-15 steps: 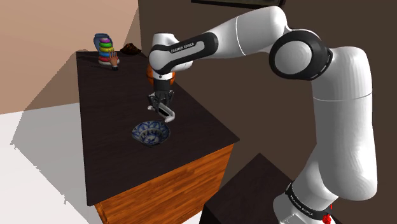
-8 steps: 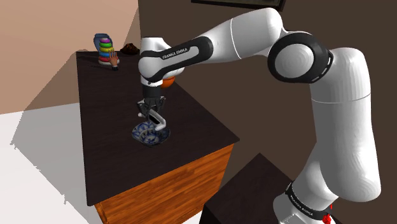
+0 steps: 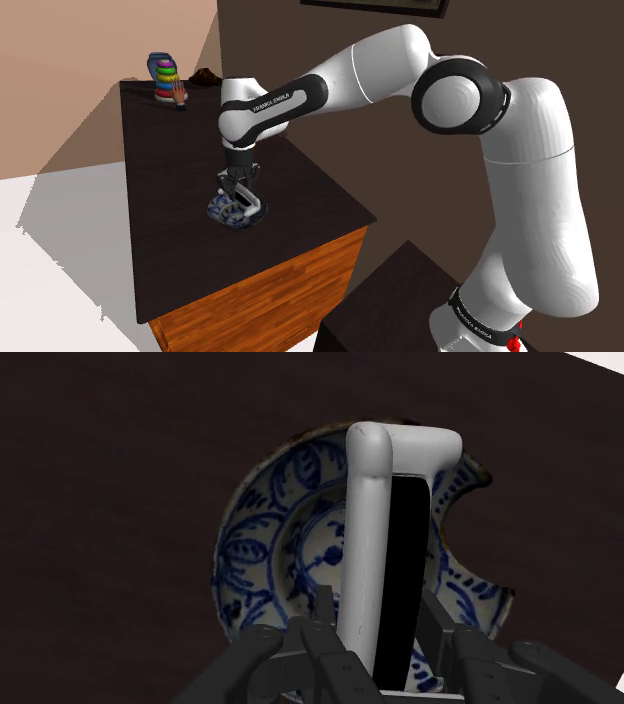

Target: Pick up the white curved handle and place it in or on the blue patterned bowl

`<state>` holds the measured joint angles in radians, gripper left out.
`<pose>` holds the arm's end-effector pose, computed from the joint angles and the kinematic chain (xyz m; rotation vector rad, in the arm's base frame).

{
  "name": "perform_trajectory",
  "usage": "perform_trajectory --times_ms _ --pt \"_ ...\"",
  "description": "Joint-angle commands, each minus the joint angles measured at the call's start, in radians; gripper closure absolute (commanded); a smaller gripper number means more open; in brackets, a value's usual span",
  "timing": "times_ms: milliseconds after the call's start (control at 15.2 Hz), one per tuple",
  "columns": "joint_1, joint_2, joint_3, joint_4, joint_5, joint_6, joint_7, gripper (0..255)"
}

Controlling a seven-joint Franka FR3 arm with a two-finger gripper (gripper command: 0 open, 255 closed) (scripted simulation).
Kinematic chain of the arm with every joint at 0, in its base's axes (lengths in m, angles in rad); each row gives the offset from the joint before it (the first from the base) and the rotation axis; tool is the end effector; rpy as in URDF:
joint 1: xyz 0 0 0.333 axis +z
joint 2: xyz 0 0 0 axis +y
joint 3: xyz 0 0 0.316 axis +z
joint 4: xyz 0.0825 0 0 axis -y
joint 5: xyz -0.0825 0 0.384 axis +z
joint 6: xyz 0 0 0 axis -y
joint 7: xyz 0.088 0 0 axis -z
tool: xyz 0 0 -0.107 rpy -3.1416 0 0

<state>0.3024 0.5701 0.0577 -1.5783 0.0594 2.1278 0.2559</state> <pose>0.6492 0.2414 0.3058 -3.0679 -0.0974 0.0671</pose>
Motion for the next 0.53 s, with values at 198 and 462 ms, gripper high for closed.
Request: perform_trajectory --times_ms 198,462 --pt "0.0 0.027 0.0 -0.009 0.0 0.037 -0.003 255" --pt "0.0 0.027 0.0 -0.009 0.0 0.037 -0.003 255"
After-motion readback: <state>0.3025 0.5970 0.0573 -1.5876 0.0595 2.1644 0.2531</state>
